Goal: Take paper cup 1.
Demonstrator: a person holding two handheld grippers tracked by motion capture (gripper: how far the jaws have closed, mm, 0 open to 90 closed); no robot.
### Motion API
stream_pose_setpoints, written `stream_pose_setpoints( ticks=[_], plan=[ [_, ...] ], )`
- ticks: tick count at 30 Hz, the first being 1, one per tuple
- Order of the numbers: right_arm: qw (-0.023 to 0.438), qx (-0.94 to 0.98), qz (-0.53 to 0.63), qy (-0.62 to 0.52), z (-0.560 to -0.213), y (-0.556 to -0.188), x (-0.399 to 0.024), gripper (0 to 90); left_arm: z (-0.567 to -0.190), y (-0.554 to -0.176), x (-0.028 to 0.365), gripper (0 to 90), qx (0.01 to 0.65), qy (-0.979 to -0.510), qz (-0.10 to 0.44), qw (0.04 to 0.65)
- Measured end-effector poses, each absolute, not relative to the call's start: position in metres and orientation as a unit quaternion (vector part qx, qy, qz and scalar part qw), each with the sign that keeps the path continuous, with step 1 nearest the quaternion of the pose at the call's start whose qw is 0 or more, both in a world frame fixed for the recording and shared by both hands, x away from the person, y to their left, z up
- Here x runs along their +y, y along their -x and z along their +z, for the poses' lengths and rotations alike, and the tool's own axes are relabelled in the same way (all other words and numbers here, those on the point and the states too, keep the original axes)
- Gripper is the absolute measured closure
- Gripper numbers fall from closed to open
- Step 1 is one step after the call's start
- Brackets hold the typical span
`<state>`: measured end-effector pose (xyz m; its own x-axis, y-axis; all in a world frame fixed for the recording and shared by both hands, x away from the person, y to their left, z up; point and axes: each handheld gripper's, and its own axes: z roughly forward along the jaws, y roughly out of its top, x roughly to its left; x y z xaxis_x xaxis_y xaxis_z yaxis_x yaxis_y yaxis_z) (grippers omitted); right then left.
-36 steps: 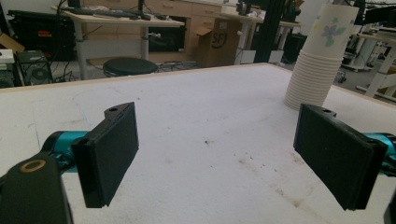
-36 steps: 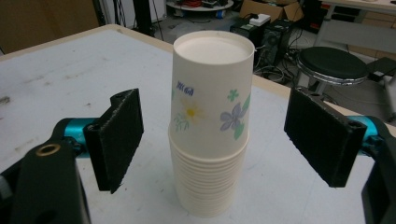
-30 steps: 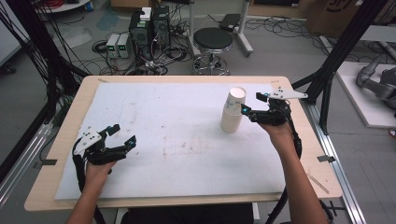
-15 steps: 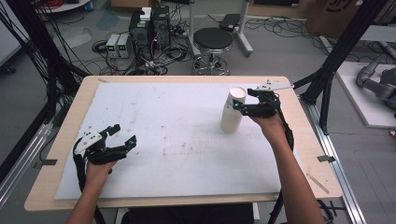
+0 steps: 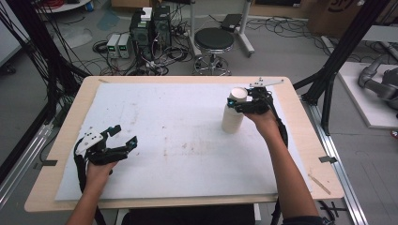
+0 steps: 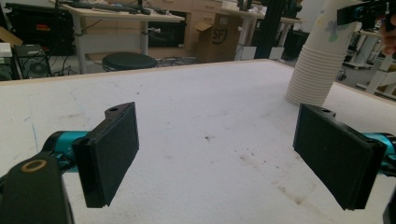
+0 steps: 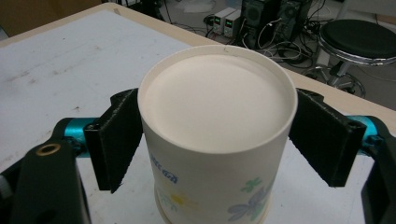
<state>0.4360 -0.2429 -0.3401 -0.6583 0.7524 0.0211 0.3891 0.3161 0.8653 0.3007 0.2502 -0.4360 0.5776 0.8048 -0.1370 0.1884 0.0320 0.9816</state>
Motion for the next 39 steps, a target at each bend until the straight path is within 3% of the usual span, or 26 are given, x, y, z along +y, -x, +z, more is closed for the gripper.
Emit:
stream_pose_setpoints(
  ticks=[16, 27, 39],
  plan=[
    [0.204, 0.788, 0.462, -0.352, -0.341, -0.438, -0.241, 31.8, -0.437, -0.302, 0.25, 14.4, 0.387, -0.65, 0.251, 0.604],
    [0.213, 0.788, 0.462, -0.346, -0.333, -0.437, -0.24, 32.3, -0.437, -0.302, 0.25, 14.6, 0.388, -0.649, 0.25, 0.604],
    [0.231, 0.779, 0.48, -0.331, -0.298, -0.432, -0.241, 32.5, -0.437, -0.302, 0.251, 14.7, 0.387, -0.65, 0.249, 0.604]
  ],
)
